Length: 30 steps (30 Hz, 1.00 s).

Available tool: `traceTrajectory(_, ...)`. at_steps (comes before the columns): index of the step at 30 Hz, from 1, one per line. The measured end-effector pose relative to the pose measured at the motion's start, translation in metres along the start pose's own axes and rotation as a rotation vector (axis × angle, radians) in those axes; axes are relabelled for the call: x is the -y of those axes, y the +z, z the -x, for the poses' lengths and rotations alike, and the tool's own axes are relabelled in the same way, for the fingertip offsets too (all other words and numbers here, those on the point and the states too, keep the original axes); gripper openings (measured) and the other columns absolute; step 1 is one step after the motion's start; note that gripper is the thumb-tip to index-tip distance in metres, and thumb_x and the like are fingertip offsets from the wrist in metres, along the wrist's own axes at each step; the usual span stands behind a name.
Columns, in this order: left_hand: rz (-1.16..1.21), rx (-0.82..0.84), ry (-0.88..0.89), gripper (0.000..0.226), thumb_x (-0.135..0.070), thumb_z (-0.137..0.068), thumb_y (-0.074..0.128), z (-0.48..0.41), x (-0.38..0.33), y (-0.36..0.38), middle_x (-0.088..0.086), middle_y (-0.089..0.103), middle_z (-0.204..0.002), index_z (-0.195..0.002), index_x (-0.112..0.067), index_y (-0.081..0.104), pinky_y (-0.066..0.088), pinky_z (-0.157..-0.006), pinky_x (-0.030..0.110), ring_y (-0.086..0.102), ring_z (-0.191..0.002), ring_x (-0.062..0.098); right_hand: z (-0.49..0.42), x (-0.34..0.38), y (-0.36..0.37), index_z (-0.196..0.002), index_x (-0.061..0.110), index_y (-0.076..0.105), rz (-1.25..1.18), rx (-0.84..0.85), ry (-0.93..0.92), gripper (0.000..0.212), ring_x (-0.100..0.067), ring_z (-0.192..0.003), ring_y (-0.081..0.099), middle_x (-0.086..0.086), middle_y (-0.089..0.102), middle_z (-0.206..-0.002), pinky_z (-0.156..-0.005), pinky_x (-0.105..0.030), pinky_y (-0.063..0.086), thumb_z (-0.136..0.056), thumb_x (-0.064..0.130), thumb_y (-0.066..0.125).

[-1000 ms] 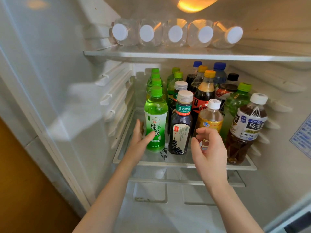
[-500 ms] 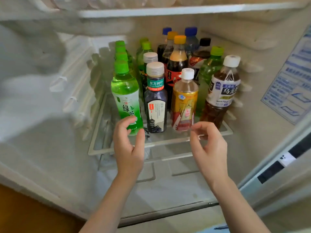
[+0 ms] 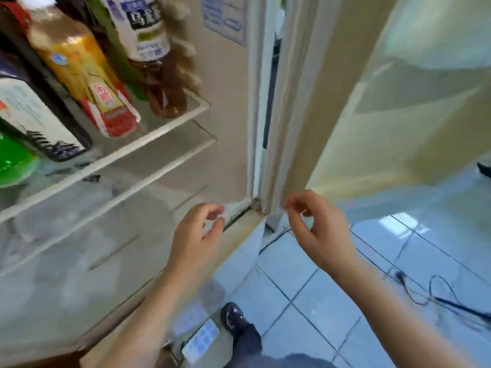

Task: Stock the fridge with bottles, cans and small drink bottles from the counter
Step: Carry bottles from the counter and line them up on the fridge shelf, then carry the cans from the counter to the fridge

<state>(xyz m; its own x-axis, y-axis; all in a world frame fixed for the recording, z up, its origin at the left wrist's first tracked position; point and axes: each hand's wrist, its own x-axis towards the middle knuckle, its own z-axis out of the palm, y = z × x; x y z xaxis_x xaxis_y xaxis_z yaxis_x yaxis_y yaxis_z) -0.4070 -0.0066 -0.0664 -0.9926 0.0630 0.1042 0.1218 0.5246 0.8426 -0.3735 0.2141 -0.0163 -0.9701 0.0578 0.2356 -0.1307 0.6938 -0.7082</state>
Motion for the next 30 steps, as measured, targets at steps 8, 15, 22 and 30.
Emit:
traceTrajectory(8,-0.105,0.582,0.014,0.019,-0.018,-0.091,0.058,0.101,-0.041,0.170,-0.012,0.060,-0.099,-0.107,-0.027,0.062,0.044,-0.074,0.020,0.055,-0.087,-0.005,0.212,-0.117,-0.090,-0.107,0.022,0.061,0.096,0.001,0.523,0.019,-0.005,-0.077,0.058,0.015,0.061,-0.083,-0.075,-0.026,0.047,-0.088,0.021,0.057)
traceTrajectory(15,-0.387,1.098,0.010,0.028,-0.022,-0.094,0.055,0.237,-0.072,0.318,0.005,0.062,-0.117,-0.120,-0.012,0.059,0.044,-0.092,0.030,0.058,-0.103,0.020,0.452,-0.205,-0.147,-0.107,0.021,0.061,0.071,-0.164,1.211,0.020,-0.009,-0.078,0.055,0.010,0.063,-0.091,-0.067,-0.023,0.035,-0.090,0.026,0.053)
traceTrajectory(22,-0.666,1.399,0.035,0.011,-0.032,-0.096,0.050,0.343,-0.102,0.404,0.001,0.058,-0.100,-0.092,-0.024,0.057,0.035,-0.072,0.024,0.052,-0.092,0.016,0.637,-0.224,-0.147,-0.101,0.013,0.062,-0.182,-0.401,1.704,0.018,-0.020,-0.087,0.055,-0.005,0.063,-0.095,-0.070,-0.024,0.035,-0.089,0.021,0.052)
traceTrajectory(30,-0.986,1.684,0.288,0.031,-0.027,-0.096,0.051,0.424,-0.161,0.547,0.017,0.064,-0.115,-0.114,-0.004,0.061,0.044,-0.091,0.033,0.058,-0.109,0.031,0.756,-0.232,-0.154,-0.074,0.025,0.048,-0.435,-0.694,2.054,0.016,-0.021,-0.080,0.051,0.003,0.056,-0.080,-0.065,-0.026,0.034,-0.090,0.026,0.046)
